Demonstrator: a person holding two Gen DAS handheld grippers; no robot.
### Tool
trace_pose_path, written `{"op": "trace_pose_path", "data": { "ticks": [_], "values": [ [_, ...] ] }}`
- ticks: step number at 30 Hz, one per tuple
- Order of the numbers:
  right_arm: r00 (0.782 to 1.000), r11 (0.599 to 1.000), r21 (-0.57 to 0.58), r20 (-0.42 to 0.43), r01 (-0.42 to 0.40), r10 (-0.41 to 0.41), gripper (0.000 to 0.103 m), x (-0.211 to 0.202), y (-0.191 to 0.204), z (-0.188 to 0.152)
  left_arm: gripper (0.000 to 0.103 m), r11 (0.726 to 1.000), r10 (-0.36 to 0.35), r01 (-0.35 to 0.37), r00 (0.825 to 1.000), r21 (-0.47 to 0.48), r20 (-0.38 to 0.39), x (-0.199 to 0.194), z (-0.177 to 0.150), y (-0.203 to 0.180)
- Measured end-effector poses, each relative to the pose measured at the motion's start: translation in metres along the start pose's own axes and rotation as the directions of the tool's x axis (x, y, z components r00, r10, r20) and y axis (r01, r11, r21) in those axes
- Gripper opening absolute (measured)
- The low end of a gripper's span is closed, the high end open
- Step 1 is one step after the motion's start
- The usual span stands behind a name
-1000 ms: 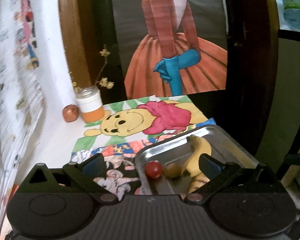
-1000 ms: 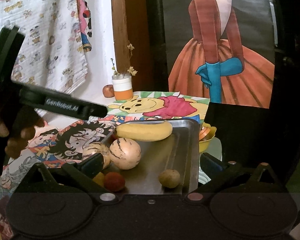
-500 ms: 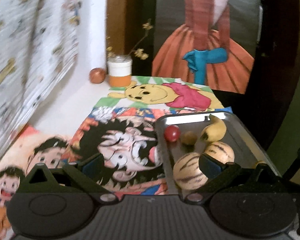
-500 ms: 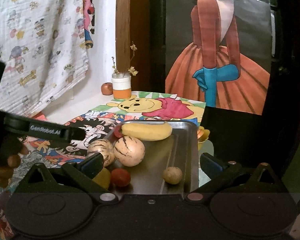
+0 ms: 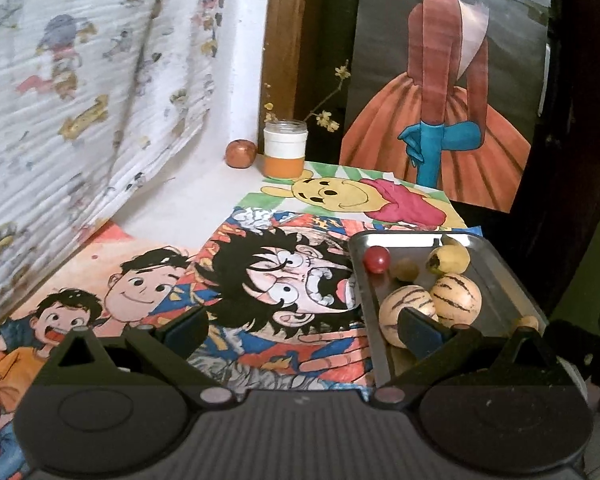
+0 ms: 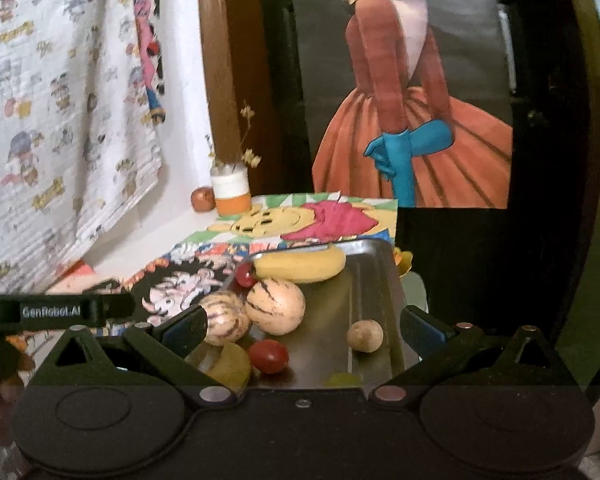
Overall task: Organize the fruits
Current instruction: 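Withdraw both open tools up and away from the tray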
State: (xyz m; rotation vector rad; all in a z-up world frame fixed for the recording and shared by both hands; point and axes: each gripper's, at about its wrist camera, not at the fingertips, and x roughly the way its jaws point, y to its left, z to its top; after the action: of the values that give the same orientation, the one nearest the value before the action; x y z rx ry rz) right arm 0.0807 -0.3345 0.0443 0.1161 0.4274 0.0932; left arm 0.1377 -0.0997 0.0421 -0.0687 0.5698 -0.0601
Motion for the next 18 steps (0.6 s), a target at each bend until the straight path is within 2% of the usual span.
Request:
{"op": "trace_pose_path", "data": {
  "ticks": [7, 13, 18],
  "values": [
    [0.995, 0.998, 0.029, 0.079, 0.064, -0.067, 0.102, -0.017, 0.007, -0.007, 0.103, 0.997, -0.029, 0.031, 0.999, -0.070, 0.027, -0.015, -0.009, 0.013],
    [0.995, 0.999, 0.024, 0.091, 0.049, -0.051, 0.102, -0.030, 0.018, -0.012, 0.103, 0.998, -0.012, 0.015, 0.999, -0.066, 0.045, -0.031, -0.017, 0.021],
    [0.990, 0.999, 0.030, 0.134, 0.033, -0.037, 0.102, -0.043, 0.027, -0.015, 0.103, 0.996, -0.010, 0.016, 0.998, -0.088, 0.069, -0.046, -0.021, 0.031]
  ]
}}
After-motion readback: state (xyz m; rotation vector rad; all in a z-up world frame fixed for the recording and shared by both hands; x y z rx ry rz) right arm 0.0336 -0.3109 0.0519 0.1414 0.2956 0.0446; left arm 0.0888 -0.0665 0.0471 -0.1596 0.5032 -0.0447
